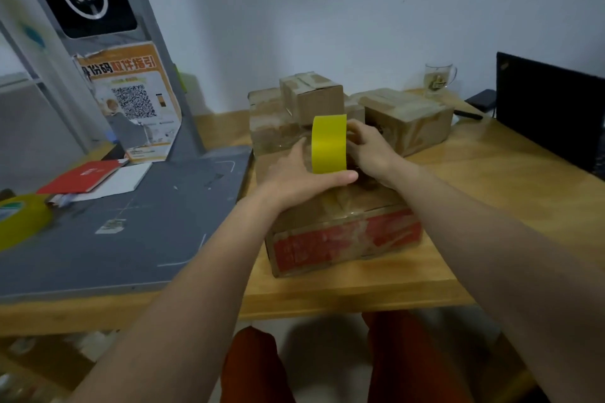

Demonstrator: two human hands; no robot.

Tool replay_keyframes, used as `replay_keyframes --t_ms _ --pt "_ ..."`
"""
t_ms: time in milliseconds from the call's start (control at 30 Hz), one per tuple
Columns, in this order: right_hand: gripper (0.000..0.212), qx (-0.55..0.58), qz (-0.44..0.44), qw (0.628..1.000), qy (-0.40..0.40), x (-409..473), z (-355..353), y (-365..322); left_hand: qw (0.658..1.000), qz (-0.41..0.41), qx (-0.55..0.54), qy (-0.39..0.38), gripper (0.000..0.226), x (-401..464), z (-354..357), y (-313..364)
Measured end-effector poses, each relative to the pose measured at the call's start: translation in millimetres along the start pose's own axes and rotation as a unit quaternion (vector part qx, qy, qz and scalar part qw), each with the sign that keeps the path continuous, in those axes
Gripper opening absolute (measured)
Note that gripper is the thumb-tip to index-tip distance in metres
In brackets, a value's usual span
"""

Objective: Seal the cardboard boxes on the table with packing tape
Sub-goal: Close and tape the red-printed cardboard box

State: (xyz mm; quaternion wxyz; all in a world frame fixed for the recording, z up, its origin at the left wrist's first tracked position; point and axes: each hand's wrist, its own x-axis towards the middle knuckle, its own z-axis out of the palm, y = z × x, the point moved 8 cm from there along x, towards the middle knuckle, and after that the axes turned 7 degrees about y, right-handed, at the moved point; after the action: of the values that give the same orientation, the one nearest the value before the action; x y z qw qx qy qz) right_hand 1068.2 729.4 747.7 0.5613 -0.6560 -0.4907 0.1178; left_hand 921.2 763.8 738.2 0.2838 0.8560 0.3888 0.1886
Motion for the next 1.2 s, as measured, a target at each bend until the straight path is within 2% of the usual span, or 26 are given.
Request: replay_keyframes --t_ms 67,133,267,333,400,467,533,667,767,833,933,1033,1133,1200 --pt "0.024 0.023 -0.017 1.0 0.011 -1.9 -3.6 -6.1 0.992 0.019 -0.125 -0.019 0.102 12.3 12.7 6.1" --pt "0.024 0.043 -0.017 0.999 0.015 -2.6 -9.9 -9.5 0.974 0.053 -0.219 0.005 0.087 17.9 20.1 10.7" --pt "0.024 0.036 0.003 0.999 -0.028 4.6 -19.6 -11.5 0.948 0.041 -0.316 0.027 0.127 20.1 26.9 5.5" --pt "0.032 0.046 0.008 0.999 -0.012 10.8 -40.4 -6.2 0.938 0.038 -0.343 0.039 0.129 21.5 23.4 3.2" --pt "0.032 0.07 0.045 0.995 0.063 14.5 -73.7 10.7 0.928 0.035 -0.367 0.052 0.125 22.7 20.1 1.0" --pt "0.022 0.006 0.105 0.981 0.166 10.9 -105.9 46.3 0.921 0.028 -0.386 0.05 0.123 23.2 20.5 0.7" --pt "0.021 -0.099 0.18 0.958 0.202 0.2 -120.0 88.3 0.914 0.02 -0.402 0.044 0.123 24.0 21.6 0.3" --pt "0.023 -0.279 0.28 0.915 0.079 -27.6 -102.9 143.9 0.903 0.001 -0.43 0.025 0.118 19.8 23.9 2.2" --pt "0.02 -0.386 0.265 0.883 0.037 -39.1 -96.1 144.2 0.892 -0.008 -0.452 0.003 0.11 18.7 24.9 3.8" --pt "0.015 -0.409 0.255 0.876 0.022 -41.5 -94.5 141.6 0.882 -0.012 -0.471 -0.011 0.105 17.8 24.6 4.4" --pt "0.02 -0.403 0.269 0.874 0.027 -44.2 -100.4 141.2 0.861 -0.024 -0.507 -0.028 0.098 17.8 24.9 2.3" --pt "0.022 -0.353 0.263 0.892 0.104 -43.5 -115.9 130.3 0.855 -0.033 -0.517 -0.037 0.09 18.3 25.8 1.5" --pt "0.018 -0.245 0.186 0.934 0.18 -42.6 -123.5 99.9 0.849 -0.04 -0.524 -0.044 0.073 18.6 27.8 1.1" --pt "0.018 -0.192 0.112 0.956 0.191 -45.0 -122.1 70.9 0.841 -0.051 -0.537 -0.044 0.057 19.0 28.7 -0.1"
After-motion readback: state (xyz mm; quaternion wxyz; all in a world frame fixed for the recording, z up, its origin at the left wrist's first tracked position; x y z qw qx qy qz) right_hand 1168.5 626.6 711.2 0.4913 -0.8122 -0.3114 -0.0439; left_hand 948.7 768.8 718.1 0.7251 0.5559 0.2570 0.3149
